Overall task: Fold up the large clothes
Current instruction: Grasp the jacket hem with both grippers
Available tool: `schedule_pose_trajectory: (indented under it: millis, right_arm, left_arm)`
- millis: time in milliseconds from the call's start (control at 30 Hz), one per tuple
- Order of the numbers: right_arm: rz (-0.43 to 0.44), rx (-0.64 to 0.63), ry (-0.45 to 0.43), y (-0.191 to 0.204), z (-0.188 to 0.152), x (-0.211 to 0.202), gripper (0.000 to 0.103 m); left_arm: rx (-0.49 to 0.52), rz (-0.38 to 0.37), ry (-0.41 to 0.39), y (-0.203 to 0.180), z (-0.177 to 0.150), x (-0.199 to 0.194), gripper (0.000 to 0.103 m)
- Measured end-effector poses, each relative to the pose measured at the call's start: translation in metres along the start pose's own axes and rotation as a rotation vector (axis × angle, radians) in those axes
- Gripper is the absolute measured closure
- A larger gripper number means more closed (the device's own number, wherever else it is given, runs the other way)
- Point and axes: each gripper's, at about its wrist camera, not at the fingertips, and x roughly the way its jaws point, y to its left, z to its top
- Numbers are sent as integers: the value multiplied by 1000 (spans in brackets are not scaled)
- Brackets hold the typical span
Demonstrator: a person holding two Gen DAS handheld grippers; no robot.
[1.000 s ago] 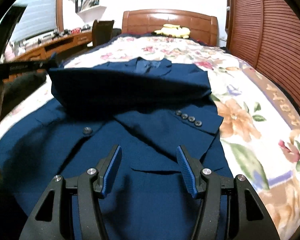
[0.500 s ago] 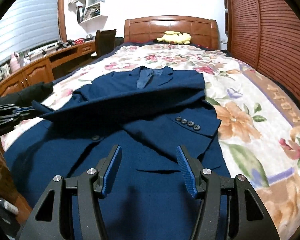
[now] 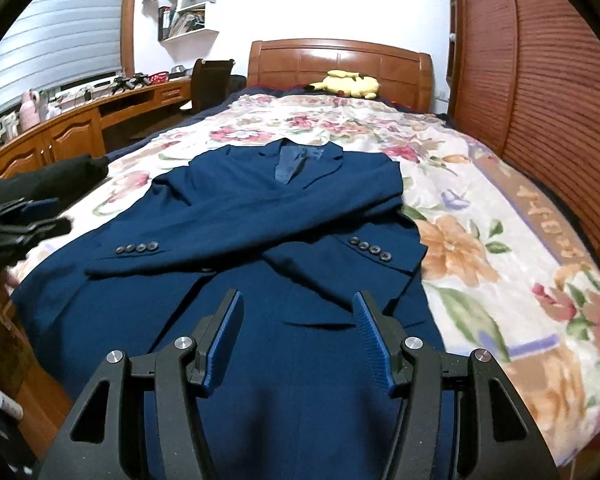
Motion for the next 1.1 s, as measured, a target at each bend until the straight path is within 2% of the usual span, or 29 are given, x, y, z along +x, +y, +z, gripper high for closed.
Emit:
schedule_pose_trajectory:
  millis: [133, 267, 367, 567, 767, 967, 1100]
  right_arm:
    - [-18, -30, -2, -2, -2, -9, 44]
    - [-48, -43, 23, -11, -11, -7, 44]
    - [-77, -47, 65, -23, -20, -1, 44]
    - [-112, -24, 156, -48, -42, 10, 44]
    - [-83, 5, 222, -60, -51, 19, 44]
    - [-42, 28, 232, -67, -56, 19, 44]
    - [-10, 50, 241, -72, -58, 20, 44]
  left_arm:
    - [-4, 26, 25, 8, -8, 4, 27]
    - [-10, 36, 26, 22, -32, -10, 27]
    - [-10, 56, 32, 33, -51, -20, 27]
    - [-39, 41, 35, 53, -79, -39, 27]
    - [-32, 35, 54, 57, -94, -37, 27]
    - [-44, 35, 80, 60, -106, -33, 38]
    - [-44, 30, 64, 61, -113, -38, 44]
